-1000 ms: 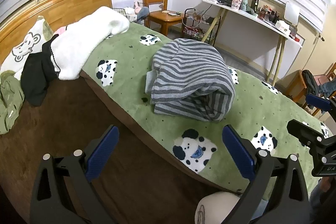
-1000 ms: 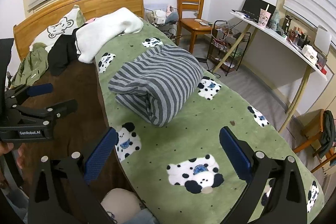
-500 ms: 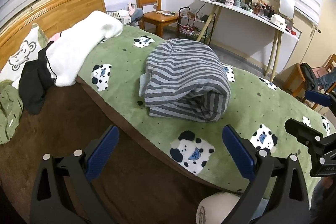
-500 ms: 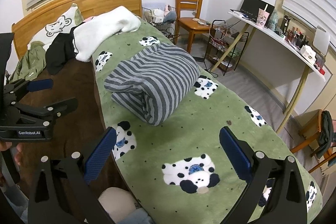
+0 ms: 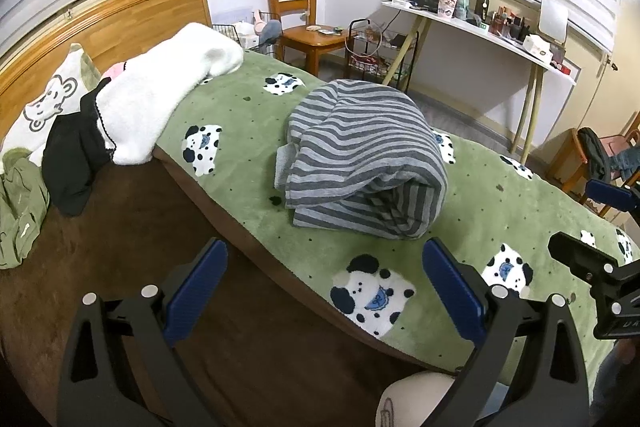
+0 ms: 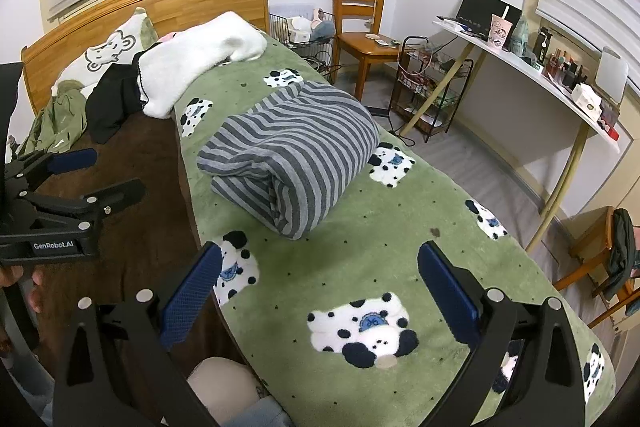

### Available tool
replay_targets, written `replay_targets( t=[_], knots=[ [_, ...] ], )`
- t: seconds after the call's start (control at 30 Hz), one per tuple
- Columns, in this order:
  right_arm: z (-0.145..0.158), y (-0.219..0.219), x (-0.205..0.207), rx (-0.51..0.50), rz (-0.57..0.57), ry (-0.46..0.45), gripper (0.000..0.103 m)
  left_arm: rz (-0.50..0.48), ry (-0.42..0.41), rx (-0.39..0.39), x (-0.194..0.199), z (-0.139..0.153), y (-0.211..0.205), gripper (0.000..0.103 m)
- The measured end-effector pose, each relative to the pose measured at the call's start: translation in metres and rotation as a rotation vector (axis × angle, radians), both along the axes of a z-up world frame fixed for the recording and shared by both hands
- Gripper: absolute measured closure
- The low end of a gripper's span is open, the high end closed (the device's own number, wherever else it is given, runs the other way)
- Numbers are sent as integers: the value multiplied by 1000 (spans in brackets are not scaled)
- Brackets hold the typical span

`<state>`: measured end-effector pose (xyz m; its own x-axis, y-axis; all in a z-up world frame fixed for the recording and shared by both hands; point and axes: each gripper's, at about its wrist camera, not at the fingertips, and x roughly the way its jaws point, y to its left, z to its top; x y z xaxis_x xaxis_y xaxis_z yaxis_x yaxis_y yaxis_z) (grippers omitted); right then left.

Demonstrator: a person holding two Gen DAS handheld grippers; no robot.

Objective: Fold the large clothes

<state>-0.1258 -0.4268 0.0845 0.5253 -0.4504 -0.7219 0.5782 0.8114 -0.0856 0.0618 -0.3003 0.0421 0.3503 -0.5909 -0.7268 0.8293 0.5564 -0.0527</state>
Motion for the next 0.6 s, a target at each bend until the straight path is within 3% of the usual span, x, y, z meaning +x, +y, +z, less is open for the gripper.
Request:
replay_targets(
  t=[0.6],
  knots=[
    [-4,-2,1,2,11,3,6,8,17,10,0,-2,-1,7]
  ],
)
